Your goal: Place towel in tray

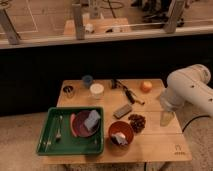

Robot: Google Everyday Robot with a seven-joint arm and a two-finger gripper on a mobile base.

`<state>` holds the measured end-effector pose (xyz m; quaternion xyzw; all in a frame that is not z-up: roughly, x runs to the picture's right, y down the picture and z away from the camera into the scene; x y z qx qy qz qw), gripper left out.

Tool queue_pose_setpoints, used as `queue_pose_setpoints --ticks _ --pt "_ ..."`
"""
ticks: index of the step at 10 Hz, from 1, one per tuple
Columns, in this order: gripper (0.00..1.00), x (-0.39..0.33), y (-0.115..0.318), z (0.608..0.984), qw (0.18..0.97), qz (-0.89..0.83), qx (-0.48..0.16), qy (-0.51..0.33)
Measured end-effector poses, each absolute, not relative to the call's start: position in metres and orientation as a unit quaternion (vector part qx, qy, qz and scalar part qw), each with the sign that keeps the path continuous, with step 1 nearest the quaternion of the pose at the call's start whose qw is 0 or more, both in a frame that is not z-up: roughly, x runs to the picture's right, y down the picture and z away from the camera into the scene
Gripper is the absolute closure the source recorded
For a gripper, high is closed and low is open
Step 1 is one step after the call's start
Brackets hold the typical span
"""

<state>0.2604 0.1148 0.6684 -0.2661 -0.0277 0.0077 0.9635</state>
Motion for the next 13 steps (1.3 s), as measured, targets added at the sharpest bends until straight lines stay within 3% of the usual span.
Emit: queue_pose_setpoints --ticks 4,13 --pt "0.2 0.171 0.132 0.649 0.956 -0.044 -0.267 -0.111" --pt "0.2 0.147 0.145 0.658 0.941 -0.092 -0.294 -0.142"
